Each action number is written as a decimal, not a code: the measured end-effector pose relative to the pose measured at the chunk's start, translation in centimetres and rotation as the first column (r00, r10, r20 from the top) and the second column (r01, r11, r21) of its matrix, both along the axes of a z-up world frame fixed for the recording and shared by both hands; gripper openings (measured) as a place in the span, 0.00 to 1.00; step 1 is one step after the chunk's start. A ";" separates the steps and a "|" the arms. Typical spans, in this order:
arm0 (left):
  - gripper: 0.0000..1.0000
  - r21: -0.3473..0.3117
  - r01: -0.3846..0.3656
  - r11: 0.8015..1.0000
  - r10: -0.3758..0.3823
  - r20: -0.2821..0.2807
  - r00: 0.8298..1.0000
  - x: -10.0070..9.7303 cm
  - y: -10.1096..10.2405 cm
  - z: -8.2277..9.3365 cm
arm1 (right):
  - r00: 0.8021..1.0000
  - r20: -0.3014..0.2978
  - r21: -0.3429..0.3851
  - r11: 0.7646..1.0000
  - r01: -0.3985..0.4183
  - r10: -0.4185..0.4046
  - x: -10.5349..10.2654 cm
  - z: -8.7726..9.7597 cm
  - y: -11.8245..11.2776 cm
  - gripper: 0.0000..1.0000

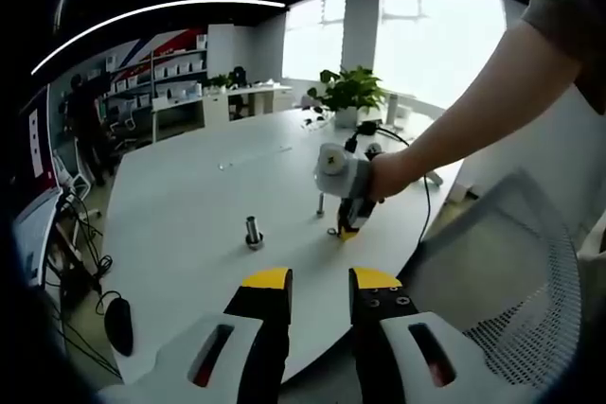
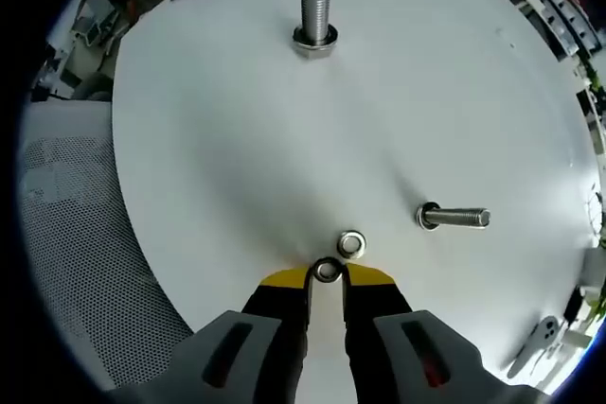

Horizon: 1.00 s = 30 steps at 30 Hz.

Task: Place the washer onto the threaded stud by aligning its center hole with the stud, sliding it down to the base, and recovering from edge contact or off-axis alignment until the washer reaches the visible bottom stop.

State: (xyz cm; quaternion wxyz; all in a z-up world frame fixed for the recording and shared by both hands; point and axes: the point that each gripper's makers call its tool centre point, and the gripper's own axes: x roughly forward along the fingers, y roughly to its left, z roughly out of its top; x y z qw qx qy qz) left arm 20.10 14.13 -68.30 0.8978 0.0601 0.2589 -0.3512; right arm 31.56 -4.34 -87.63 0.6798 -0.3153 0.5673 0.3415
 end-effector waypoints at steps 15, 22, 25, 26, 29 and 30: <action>0.22 0.011 -0.004 1.000 0.004 -0.002 1.000 0.0 0.1 -0.2 | 0.997 0.074 0.060 0.998 0.019 -0.024 0.3 0.7 -1.1 0.14; 0.22 0.015 -0.001 1.000 0.001 -0.003 1.000 0.0 0.1 -0.2 | 0.992 0.102 0.091 0.993 0.068 -0.078 1.8 2.2 -1.6 0.14; 0.22 0.013 0.000 1.000 0.000 -0.004 1.000 0.0 0.1 -0.2 | 0.990 0.110 0.093 0.993 0.072 -0.083 2.4 2.6 -1.9 0.14; 0.22 0.013 0.000 1.000 0.000 -0.005 1.000 0.0 0.1 -0.2 | 0.990 0.112 0.093 0.993 0.071 -0.082 2.5 2.7 -1.8 0.14; 0.22 0.014 0.002 1.000 -0.002 -0.005 1.000 0.0 0.0 -0.2 | 0.988 0.132 0.100 0.992 0.072 -0.085 3.1 3.3 -1.9 0.14; 0.22 0.013 0.002 1.000 -0.002 -0.006 1.000 -0.1 0.0 -0.2 | 0.987 0.137 0.106 0.992 0.074 -0.088 3.4 3.4 -1.9 0.14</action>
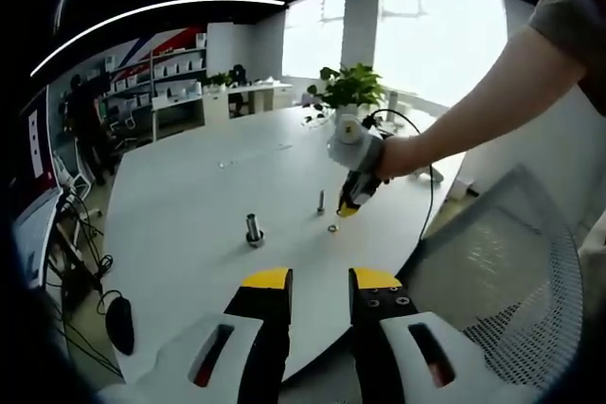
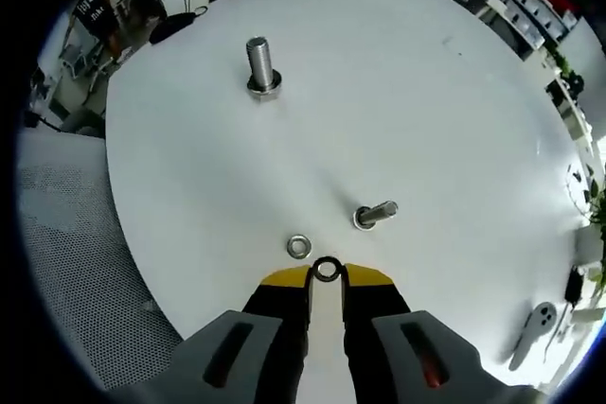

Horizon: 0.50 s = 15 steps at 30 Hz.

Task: Place the washer onto the threaded stud by aligning its center hole with the stud, sliding it down to the base, and recovering from edge contact or off-axis alignment until the washer reaches the visible bottom stop.

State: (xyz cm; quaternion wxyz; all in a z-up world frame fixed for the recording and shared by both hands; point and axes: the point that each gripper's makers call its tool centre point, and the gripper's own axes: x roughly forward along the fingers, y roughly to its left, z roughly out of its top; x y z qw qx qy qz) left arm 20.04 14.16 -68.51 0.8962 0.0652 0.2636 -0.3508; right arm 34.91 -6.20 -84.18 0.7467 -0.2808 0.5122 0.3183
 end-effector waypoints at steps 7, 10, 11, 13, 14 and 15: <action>0.22 0.000 0.001 1.000 -0.001 0.000 1.000 0.0 0.0 0.0 | 1.000 0.028 0.003 1.000 0.006 -0.006 0.8 0.8 0.0 0.14; 0.21 0.000 0.001 1.000 -0.001 0.000 1.000 0.0 0.0 0.0 | 0.999 0.038 0.003 1.000 0.006 -0.007 1.1 0.9 -0.1 0.14; 0.21 0.001 0.001 1.000 -0.001 -0.001 1.000 0.0 0.0 0.0 | 0.999 0.041 0.002 1.000 0.005 -0.005 1.1 1.0 -0.2 0.14; 0.21 0.000 0.002 1.000 -0.002 0.000 1.000 0.0 0.0 0.0 | 0.999 0.050 0.000 1.000 0.002 -0.003 1.3 1.2 -0.2 0.14; 0.21 0.001 0.002 1.000 -0.002 0.000 1.000 0.0 0.0 0.0 | 0.998 0.056 0.000 1.000 0.002 -0.002 1.4 1.3 -0.2 0.14; 0.21 0.001 0.002 1.000 -0.002 0.000 1.000 0.0 0.0 0.0 | 0.998 0.064 0.001 1.000 0.004 -0.004 1.6 1.6 -0.2 0.14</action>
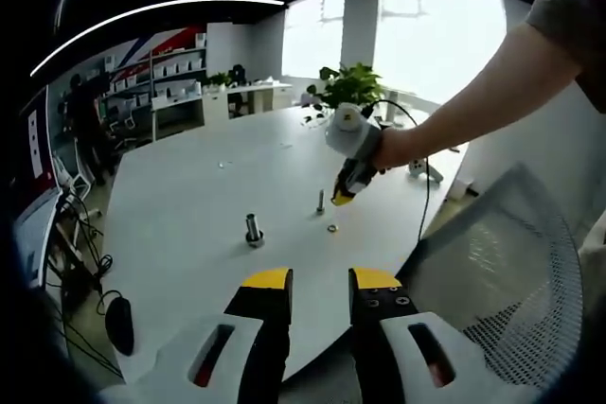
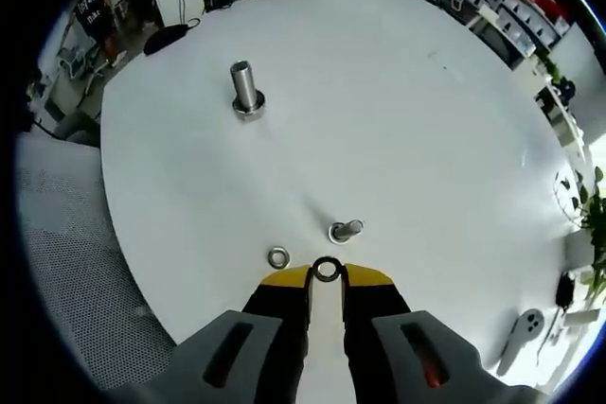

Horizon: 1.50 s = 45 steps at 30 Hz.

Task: Place the washer onto the threaded stud by aligning its center hole with the stud, sliding it down to the base, and recovering from edge contact or off-axis alignment until the washer reaches the visible bottom stop.

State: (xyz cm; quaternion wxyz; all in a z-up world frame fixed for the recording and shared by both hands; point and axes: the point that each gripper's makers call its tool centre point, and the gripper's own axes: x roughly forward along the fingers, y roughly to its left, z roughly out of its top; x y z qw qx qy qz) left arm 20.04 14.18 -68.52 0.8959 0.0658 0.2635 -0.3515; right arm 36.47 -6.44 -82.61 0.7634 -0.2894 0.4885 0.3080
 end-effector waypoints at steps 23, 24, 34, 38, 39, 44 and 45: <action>0.21 0.009 0.011 1.000 -0.011 -0.008 1.000 -0.1 -0.1 -0.3 | 0.993 0.112 0.016 0.999 -0.040 0.038 2.5 1.9 1.1 0.14; 0.21 0.009 0.011 1.000 -0.011 -0.009 1.000 -0.1 -0.1 -0.3 | 0.993 0.111 0.011 0.999 -0.044 0.042 2.6 1.8 1.2 0.14; 0.21 0.010 0.007 1.000 -0.007 -0.010 1.000 -0.1 0.0 -0.3 | 0.996 0.085 -0.005 0.999 -0.041 0.042 2.9 1.1 1.2 0.14; 0.21 0.010 0.005 1.000 -0.005 -0.011 1.000 0.0 0.0 -0.3 | 0.996 0.073 -0.012 0.999 -0.044 0.045 2.8 0.8 1.2 0.14; 0.21 0.010 0.005 1.000 -0.004 -0.011 1.000 0.0 0.0 -0.3 | 0.997 0.069 -0.013 0.999 -0.044 0.045 2.9 0.7 1.2 0.14; 0.20 0.012 0.002 1.000 -0.002 -0.013 1.000 0.0 0.1 -0.4 | 0.997 0.059 -0.021 0.999 -0.048 0.050 3.1 0.1 1.1 0.14; 0.20 0.012 0.001 1.000 -0.001 -0.013 1.000 0.0 0.1 -0.4 | 0.997 0.058 -0.021 0.999 -0.051 0.052 3.1 0.0 1.2 0.14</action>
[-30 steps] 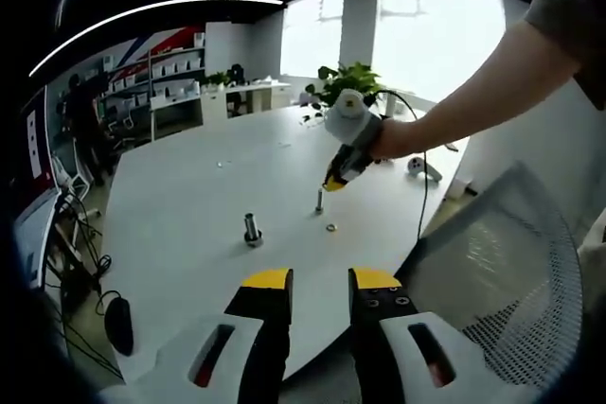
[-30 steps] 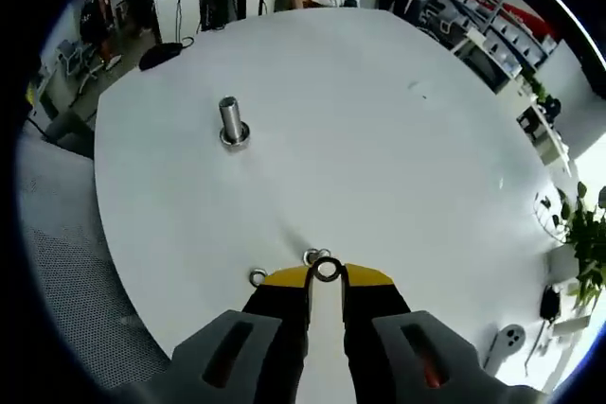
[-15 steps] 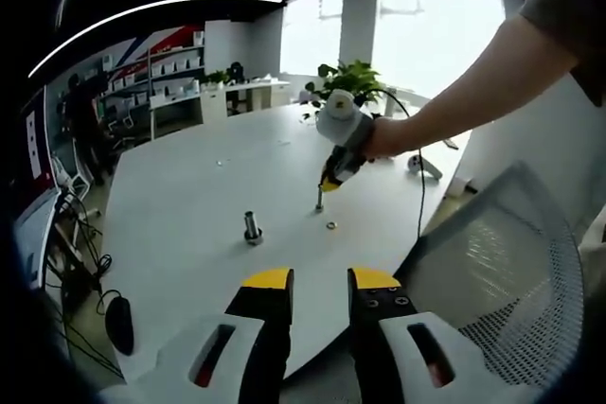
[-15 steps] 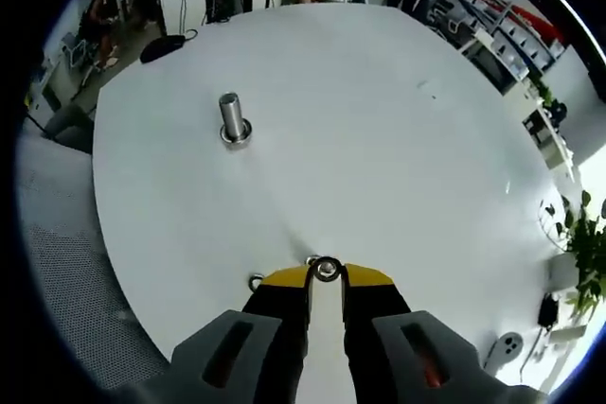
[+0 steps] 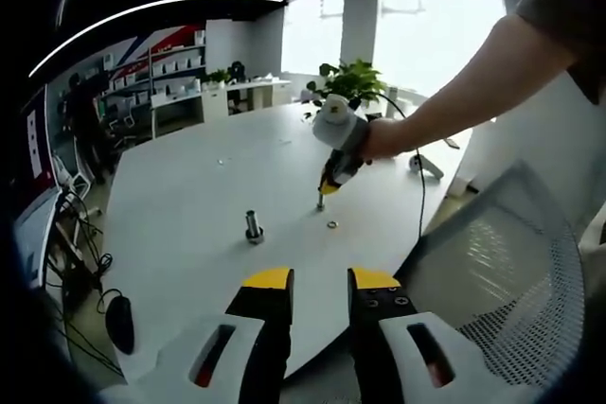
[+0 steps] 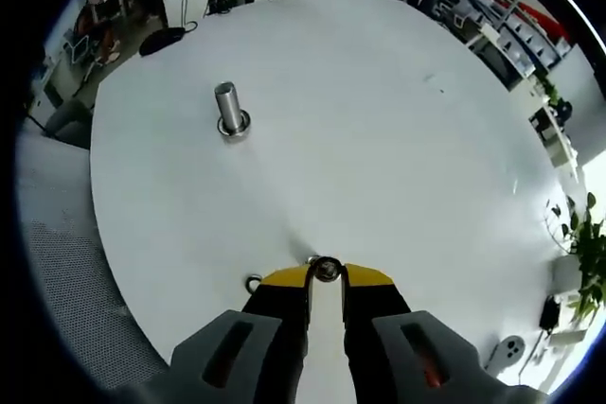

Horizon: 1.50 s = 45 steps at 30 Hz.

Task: Place the washer onto the threaded stud by aligning its center hole with the stud, sliding it down to the base, and recovering from edge contact or off-axis alignment until the washer reaches the visible bottom stop.

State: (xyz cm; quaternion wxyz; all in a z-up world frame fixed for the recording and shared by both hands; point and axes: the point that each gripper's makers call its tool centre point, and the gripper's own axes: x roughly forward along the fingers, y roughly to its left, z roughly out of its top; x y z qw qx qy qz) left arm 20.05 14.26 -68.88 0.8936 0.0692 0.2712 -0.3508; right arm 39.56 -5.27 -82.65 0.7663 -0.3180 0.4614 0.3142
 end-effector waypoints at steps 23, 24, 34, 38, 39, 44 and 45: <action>0.20 0.011 -0.005 1.000 0.006 -0.015 1.000 0.0 0.1 -0.4 | 0.997 -0.079 -0.025 1.000 -0.004 0.002 -1.5 -1.9 1.0 0.14; 0.20 0.011 -0.006 1.000 0.006 -0.016 1.000 0.0 0.1 -0.4 | 0.996 -0.086 -0.031 1.000 -0.003 0.001 -1.5 -2.0 0.9 0.14; 0.20 0.016 -0.006 1.000 0.006 -0.020 1.000 0.0 0.2 -0.5 | 0.995 -0.096 -0.018 1.000 0.010 -0.011 -1.9 -2.4 0.9 0.14; 0.20 0.014 -0.002 1.000 0.002 -0.020 1.000 -0.1 0.1 -0.5 | 0.994 -0.106 -0.010 1.000 0.022 -0.023 -1.8 -2.4 0.9 0.14; 0.20 0.014 -0.003 1.000 0.003 -0.018 1.000 0.0 0.1 -0.4 | 0.994 -0.108 -0.007 1.000 0.024 -0.025 -1.9 -2.4 0.9 0.14; 0.20 0.014 -0.003 1.000 0.003 -0.021 1.000 0.0 0.1 -0.4 | 0.994 -0.104 0.006 0.999 0.038 -0.037 -1.7 -2.4 0.7 0.15; 0.20 0.012 -0.002 1.000 0.002 -0.021 1.000 -0.1 0.1 -0.4 | 0.994 -0.106 0.006 0.999 0.038 -0.037 -1.8 -2.4 0.7 0.15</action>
